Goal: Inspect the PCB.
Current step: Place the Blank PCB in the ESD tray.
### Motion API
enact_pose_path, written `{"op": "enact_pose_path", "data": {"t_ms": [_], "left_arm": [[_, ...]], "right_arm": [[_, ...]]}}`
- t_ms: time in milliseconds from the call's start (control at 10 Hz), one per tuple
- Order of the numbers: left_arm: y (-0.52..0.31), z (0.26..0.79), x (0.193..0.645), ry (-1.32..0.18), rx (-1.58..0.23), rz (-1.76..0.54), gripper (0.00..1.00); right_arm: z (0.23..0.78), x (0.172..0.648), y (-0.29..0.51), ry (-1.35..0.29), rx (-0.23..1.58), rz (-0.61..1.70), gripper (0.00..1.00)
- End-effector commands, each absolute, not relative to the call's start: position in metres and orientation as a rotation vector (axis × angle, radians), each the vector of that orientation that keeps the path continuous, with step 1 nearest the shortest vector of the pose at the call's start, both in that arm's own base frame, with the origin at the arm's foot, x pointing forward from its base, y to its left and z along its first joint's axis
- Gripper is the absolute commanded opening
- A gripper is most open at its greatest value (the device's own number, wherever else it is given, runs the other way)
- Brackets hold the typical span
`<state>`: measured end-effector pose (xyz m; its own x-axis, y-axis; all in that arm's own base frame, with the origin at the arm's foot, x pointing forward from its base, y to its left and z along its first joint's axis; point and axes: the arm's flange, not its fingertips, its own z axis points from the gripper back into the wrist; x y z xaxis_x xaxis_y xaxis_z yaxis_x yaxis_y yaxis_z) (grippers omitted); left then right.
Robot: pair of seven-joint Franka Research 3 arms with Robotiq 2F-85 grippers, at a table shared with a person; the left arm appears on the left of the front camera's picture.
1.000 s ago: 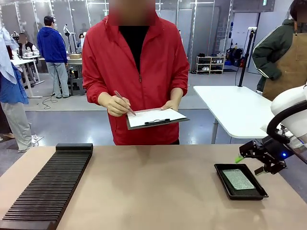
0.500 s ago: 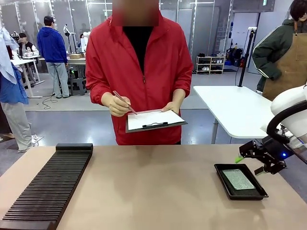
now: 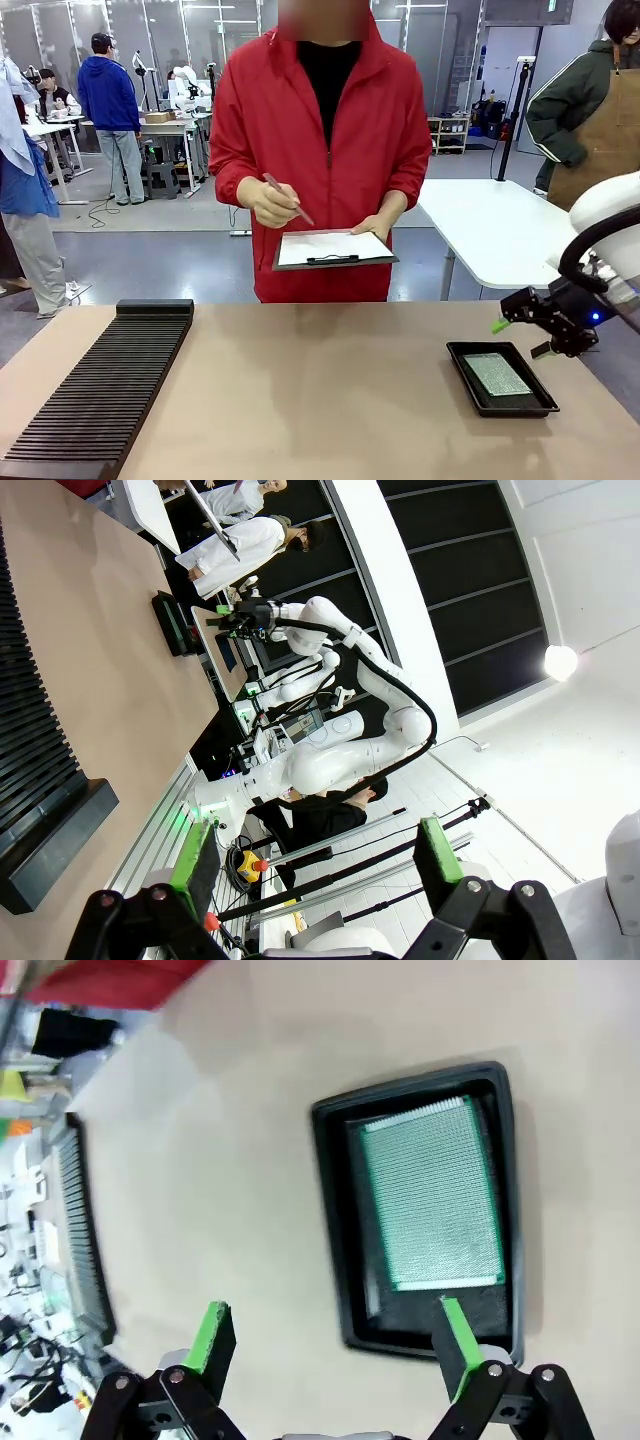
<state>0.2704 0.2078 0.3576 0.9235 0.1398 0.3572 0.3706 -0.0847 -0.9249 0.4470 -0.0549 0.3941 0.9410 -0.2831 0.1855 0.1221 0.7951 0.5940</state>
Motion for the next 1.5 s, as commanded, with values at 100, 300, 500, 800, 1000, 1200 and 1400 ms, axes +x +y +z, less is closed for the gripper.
{"op": "enact_pose_path", "data": {"t_ms": [100,300,500,800,1000,1200,1400], "left_arm": [[0.211,0.358,0.270,-0.387,-1.651,-0.202,1.00],[0.211,0.358,0.270,-0.387,-1.651,-0.202,1.00],[0.211,0.358,0.270,-0.387,-1.651,-0.202,1.00],[0.211,0.358,0.270,-0.387,-1.651,-0.202,1.00],[0.211,0.358,0.270,-0.387,-1.651,-0.202,1.00],[0.211,0.358,0.270,-0.387,-1.651,-0.202,1.00],[0.211,0.358,0.270,-0.387,-1.651,-0.202,1.00]], "right_arm": [[0.497,0.410,-0.081,-0.217,0.931,-0.204,1.00],[0.520,0.381,-0.115,-0.122,1.127,-0.173,1.00],[0.515,0.345,-0.157,-0.101,1.355,-0.156,1.00],[0.476,0.297,-0.196,-0.106,1.520,-0.126,1.00],[0.460,0.279,-0.203,-0.116,1.542,-0.120,1.00],[0.456,0.284,-0.202,-0.119,1.564,-0.135,1.00],[0.457,0.277,-0.205,-0.120,1.556,-0.150,1.00]]}}
